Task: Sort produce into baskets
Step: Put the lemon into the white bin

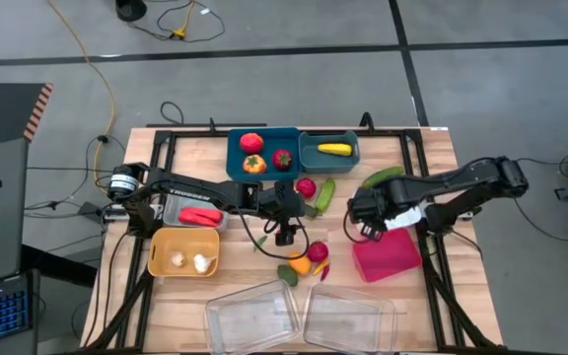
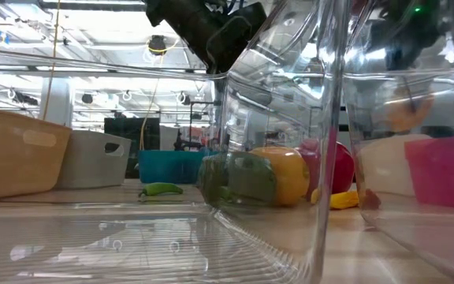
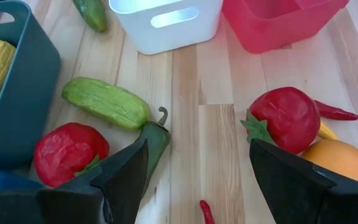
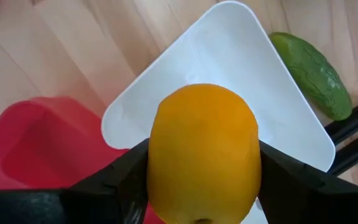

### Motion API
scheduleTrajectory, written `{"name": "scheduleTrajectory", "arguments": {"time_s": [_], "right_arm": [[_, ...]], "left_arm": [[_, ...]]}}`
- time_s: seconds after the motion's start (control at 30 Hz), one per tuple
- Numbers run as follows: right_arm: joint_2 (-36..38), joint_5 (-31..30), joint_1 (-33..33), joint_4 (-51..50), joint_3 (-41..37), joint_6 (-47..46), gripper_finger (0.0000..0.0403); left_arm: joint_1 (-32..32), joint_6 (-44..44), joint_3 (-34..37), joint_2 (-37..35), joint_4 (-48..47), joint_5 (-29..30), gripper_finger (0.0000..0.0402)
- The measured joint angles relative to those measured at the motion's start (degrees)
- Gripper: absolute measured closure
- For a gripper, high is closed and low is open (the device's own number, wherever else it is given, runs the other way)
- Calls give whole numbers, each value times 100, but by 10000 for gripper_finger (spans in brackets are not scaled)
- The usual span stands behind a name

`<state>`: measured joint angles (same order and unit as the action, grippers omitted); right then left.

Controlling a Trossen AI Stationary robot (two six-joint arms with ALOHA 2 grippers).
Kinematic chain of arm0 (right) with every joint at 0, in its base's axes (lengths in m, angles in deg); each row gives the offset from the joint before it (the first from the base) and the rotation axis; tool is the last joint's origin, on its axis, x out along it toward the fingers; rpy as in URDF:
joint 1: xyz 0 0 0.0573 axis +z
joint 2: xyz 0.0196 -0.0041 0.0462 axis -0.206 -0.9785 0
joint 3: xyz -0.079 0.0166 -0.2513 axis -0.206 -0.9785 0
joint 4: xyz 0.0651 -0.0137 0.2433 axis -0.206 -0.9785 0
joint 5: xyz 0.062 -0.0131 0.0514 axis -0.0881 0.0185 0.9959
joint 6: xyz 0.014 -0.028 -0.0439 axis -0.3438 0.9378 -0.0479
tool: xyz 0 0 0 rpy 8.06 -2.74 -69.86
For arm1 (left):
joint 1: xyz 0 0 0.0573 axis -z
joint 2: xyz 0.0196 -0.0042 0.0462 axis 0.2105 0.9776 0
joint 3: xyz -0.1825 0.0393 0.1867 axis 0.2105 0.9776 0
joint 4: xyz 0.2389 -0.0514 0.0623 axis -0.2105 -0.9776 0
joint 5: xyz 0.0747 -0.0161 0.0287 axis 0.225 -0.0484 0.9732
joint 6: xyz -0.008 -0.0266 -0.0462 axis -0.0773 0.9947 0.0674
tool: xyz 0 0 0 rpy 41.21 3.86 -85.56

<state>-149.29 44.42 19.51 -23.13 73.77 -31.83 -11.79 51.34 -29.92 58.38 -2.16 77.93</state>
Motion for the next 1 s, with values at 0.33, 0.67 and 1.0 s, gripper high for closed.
{"name": "scheduleTrajectory", "arguments": {"time_s": [0.33, 0.67, 1.0], "right_arm": [[0, 2, -195, 4, 0, -1, 133], [0, 4, -292, -32, 0, 5, 121], [0, 4, -291, -30, 0, 8, 51]], "left_arm": [[-2, -5, 0, 0, 0, -92, 134], [167, -82, -4, 89, -52, -1512, 134], [559, -67, -4, 317, -32, -1520, 134]]}}
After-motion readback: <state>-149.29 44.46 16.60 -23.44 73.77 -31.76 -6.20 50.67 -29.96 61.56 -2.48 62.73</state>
